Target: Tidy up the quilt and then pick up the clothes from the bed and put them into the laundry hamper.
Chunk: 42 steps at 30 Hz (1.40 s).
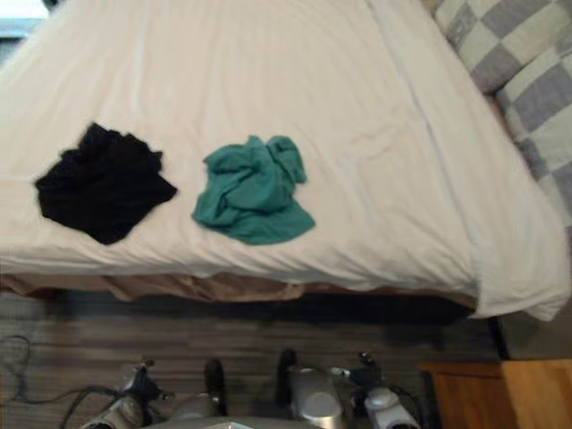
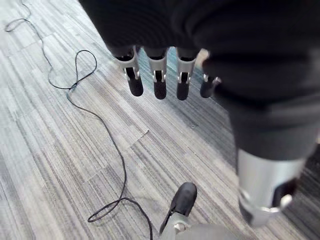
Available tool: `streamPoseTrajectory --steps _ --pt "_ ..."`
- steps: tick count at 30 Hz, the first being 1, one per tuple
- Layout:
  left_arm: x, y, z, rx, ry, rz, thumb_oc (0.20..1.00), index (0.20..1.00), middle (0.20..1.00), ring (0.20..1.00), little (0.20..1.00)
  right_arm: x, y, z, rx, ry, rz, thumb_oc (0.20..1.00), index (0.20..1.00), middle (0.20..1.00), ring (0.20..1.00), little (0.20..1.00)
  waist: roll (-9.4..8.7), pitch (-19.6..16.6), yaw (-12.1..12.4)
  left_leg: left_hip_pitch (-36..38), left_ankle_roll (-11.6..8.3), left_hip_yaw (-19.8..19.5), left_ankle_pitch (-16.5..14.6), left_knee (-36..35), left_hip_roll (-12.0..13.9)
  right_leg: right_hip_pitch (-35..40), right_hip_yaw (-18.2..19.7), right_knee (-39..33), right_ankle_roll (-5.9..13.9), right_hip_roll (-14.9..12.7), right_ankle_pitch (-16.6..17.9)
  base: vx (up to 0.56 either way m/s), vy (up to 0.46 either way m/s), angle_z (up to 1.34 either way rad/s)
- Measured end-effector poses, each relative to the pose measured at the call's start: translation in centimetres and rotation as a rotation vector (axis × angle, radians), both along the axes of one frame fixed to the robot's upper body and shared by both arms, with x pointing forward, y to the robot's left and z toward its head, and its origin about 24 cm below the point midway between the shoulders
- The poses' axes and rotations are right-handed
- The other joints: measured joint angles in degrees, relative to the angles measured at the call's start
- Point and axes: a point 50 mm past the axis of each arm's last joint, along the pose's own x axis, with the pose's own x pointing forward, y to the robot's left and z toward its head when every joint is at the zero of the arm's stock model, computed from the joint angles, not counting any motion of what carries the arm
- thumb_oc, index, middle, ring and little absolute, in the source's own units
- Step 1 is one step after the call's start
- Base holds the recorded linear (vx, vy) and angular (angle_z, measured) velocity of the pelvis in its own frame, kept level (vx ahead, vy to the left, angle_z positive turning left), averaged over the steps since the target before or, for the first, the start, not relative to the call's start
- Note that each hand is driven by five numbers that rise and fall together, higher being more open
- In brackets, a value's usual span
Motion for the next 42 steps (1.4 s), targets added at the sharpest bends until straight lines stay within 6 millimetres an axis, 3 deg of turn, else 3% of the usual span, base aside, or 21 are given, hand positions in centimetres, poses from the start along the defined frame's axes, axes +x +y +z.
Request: streamPoseTrajectory --steps 1,2,3,5,7,9,10,12,14,15,16,17,19,21,22,23,25,27,32,37,42 --pt "0.3 -0.3 0.1 -0.006 -0.021 0.001 1.000 1.000 1.000 1.000 1.000 0.9 0.0 0.3 -0.006 -0.013 0.018 1.000 1.000 1.000 1.000 1.000 0.48 0.6 1.3 -1.7 -1.66 0.0 0.9 3.9 -0.7 0.1 0.3 -0.2 0.07 -1.2 0.1 -0.03 0.271 -0.22" --pt "1.2 -0.5 0.4 -0.012 -0.056 0.010 1.000 1.000 1.000 1.000 1.000 1.7 -0.2 0.6 -0.026 -0.023 0.039 1.000 1.000 1.000 1.000 1.000 -0.23 1.9 1.9 -5.8 -6.57 -0.9 1.8 10.9 -2.1 -0.1 0.8 -0.8 0.02 -2.8 1.3 0.07 0.274 -0.13" --pt "1.4 -0.9 0.4 -0.026 -0.064 0.018 1.000 1.000 1.000 1.000 1.000 2.9 -0.6 1.3 -0.048 -0.060 0.042 1.000 1.000 1.000 1.000 1.000 1.00 2.5 1.6 -8.7 -7.75 -2.7 2.0 16.1 -1.5 1.1 0.2 -1.9 0.99 -3.6 2.2 0.08 0.275 0.05" --pt "1.5 -1.0 0.4 -0.028 -0.079 0.030 1.000 1.000 1.000 1.000 1.000 3.4 -0.5 1.6 -0.059 -0.084 0.043 1.000 1.000 1.000 1.000 1.000 1.73 2.6 0.9 -8.7 -4.61 -1.6 -0.1 15.7 1.0 3.2 -1.2 -4.1 0.85 -3.1 3.2 0.10 0.303 0.21" --pt "2.6 -0.8 1.0 -0.012 -0.124 0.005 1.000 1.000 1.000 1.000 1.000 4.1 0.0 2.0 -0.074 -0.108 0.094 1.000 1.000 1.000 1.000 1.000 1.34 2.7 1.1 -5.3 -1.43 0.2 -1.9 6.2 5.3 3.8 -0.4 -5.2 2.25 -2.4 3.3 0.15 0.591 -0.07" --pt "3.8 -1.3 1.5 -0.020 -0.157 -0.036 1.000 1.000 1.000 1.000 1.000 4.9 0.5 2.5 -0.087 -0.135 0.147 1.000 1.000 1.000 1.000 1.000 1.11 2.9 1.6 -2.8 -1.67 -3.6 -1.5 -2.7 8.7 3.7 1.2 -6.5 3.16 -1.8 4.2 0.13 0.478 -0.29" --pt "4.1 -2.0 1.5 -0.041 -0.173 -0.051 1.000 1.000 1.000 1.000 1.000 5.4 0.2 2.8 -0.114 -0.145 0.188 1.000 1.000 1.000 1.000 1.000 1.31 2.8 1.7 -0.9 -1.44 -5.0 -1.0 -7.4 10.4 3.1 2.7 -7.0 2.11 -1.3 4.7 0.12 0.539 -0.60" --pt "5.2 -4.1 1.8 -0.071 -0.201 -0.135 1.000 1.000 1.000 1.000 1.000 6.3 0.0 3.7 -0.139 -0.189 0.239 1.000 1.000 1.000 1.000 1.000 1.72 2.6 1.7 0.6 -1.65 -8.5 -1.8 -7.6 11.2 2.8 4.6 -7.1 4.76 -1.6 6.5 0.11 0.592 -0.60" --pt "6.2 -6.4 2.0 -0.107 -0.224 -0.189 1.000 1.000 1.000 1.000 1.000 6.7 -0.6 4.1 -0.180 -0.184 0.261 1.000 1.000 1.000 1.000 1.000 2.51 2.2 -0.1 3.0 -0.65 -8.9 -0.3 -9.0 8.9 3.1 5.0 -6.8 7.07 -3.3 6.5 0.02 0.368 -0.25" --pt "7.8 -6.7 2.8 -0.108 -0.270 -0.215 1.000 1.000 1.000 1.000 1.000 6.8 0.3 3.9 -0.159 -0.179 0.269 1.000 1.000 1.000 1.000 1.000 0.34 2.2 -0.4 4.0 -2.29 -7.6 -0.7 -9.4 6.0 2.9 5.8 -6.7 8.30 -5.9 7.2 -0.06 0.371 -0.18" --pt "8.5 -6.4 3.3 -0.097 -0.292 -0.220 1.000 1.000 1.000 1.000 1.000 6.7 1.2 3.7 -0.140 -0.173 0.294 1.000 1.000 1.000 1.000 1.000 -1.43 2.0 0.0 3.9 -1.52 -6.5 -0.2 -9.5 4.3 2.3 4.9 -6.6 8.32 -8.2 8.1 -0.07 0.363 -0.40" --pt "9.5 -5.4 4.1 -0.069 -0.327 -0.231 1.000 1.000 1.000 1.000 1.000 6.6 3.7 3.2 -0.087 -0.171 0.349 1.000 1.000 1.000 1.000 1.000 -3.74 1.6 1.4 4.3 0.11 -4.7 -1.1 -9.2 1.4 1.7 1.4 -6.7 8.13 -11.6 10.5 -0.06 0.347 -0.46" --pt "10.0 -4.6 4.7 -0.052 -0.354 -0.238 1.000 1.000 1.000 1.000 1.000 6.7 7.2 3.2 -0.011 -0.193 0.420 1.000 1.000 1.000 1.000 1.000 -4.01 1.6 3.5 5.5 1.45 -1.8 -1.7 -8.5 -0.1 2.1 -7.1 -6.9 7.01 -13.6 13.4 -0.05 0.302 -0.56" --pt "9.6 -3.5 4.8 -0.026 -0.353 -0.223 1.000 1.000 1.000 1.000 1.000 6.5 9.7 3.3 0.052 -0.215 0.470 1.000 1.000 1.000 1.000 1.000 -3.02 1.5 3.9 6.1 3.92 -1.6 -3.2 -7.5 -1.7 2.9 -7.4 -5.4 8.32 -12.4 11.3 -0.06 0.262 -0.24" --pt "9.3 -2.9 4.5 -0.010 -0.331 -0.203 1.000 1.000 1.000 1.000 1.000 6.9 10.1 3.7 0.061 -0.243 0.482 1.000 1.000 1.000 1.000 1.000 -1.18 2.1 4.1 6.1 4.65 -1.6 -3.2 -7.5 -1.4 0.8 -1.3 -0.6 9.32 -7.8 4.6 -0.03 0.180 0.00" --pt "8.2 -2.2 4.0 0.003 -0.296 -0.180 1.000 1.000 1.000 1.000 1.000 7.2 9.7 3.9 0.055 -0.259 0.478 1.000 1.000 1.000 1.000 1.000 0.29 2.1 3.9 5.9 5.03 -1.5 -2.9 -7.8 -1.4 -0.3 1.3 3.3 7.48 -3.1 1.6 -0.01 0.107 0.06" --pt "6.0 -1.5 2.6 0.006 -0.223 -0.125 1.000 1.000 1.000 1.000 1.000 6.4 8.2 3.3 0.023 -0.220 0.455 1.000 1.000 1.000 1.000 1.000 0.97 1.8 4.0 6.4 5.05 -1.9 -2.9 -8.0 -2.3 0.8 1.2 1.2 3.49 -1.6 0.4 0.01 0.032 0.06" --pt "1.2 -0.4 0.4 0.010 -0.066 0.013 1.000 1.000 1.000 1.000 1.000 4.8 4.5 1.8 -0.043 -0.117 0.348 1.000 1.000 1.000 1.000 1.000 2.25 0.9 4.4 6.2 4.75 -1.4 -3.2 -7.9 -1.5 1.7 1.6 -2.4 3.61 -0.4 2.2 0.09 0.009 -0.17" --pt "-5.8 2.2 -0.8 -0.012 0.038 0.435 1.000 1.000 1.000 1.000 1.000 -0.5 -3.5 0.5 -0.123 0.032 -0.042 1.000 1.000 1.000 1.000 1.000 1.97 -1.8 4.3 6.3 4.96 -0.3 -3.5 -8.4 -1.3 1.9 1.6 -3.0 3.33 -0.2 2.5 0.12 -0.001 -0.08" --pt "-11.0 10.2 1.7 0.147 0.037 0.829 1.000 1.000 1.000 1.000 1.000 -4.0 -11.0 3.0 -0.194 -0.064 -0.396 1.000 1.000 1.000 1.000 1.000 2.23 -5.6 4.0 8.7 5.08 -0.3 -3.6 -9.9 -0.9 4.9 1.1 -5.5 3.43 0.4 2.7 0.10 0.006 0.02" --pt "-7.7 19.1 9.2 0.335 -0.344 0.870 1.000 1.000 1.000 1.000 1.000 -2.7 -16.3 9.9 -0.374 -0.358 -0.381 1.000 1.000 1.000 1.000 1.000 3.32 -6.6 3.2 8.8 5.32 -0.4 -3.7 -9.9 -1.0 6.5 1.1 -8.8 4.29 0.7 4.5 0.01 0.001 0.01"
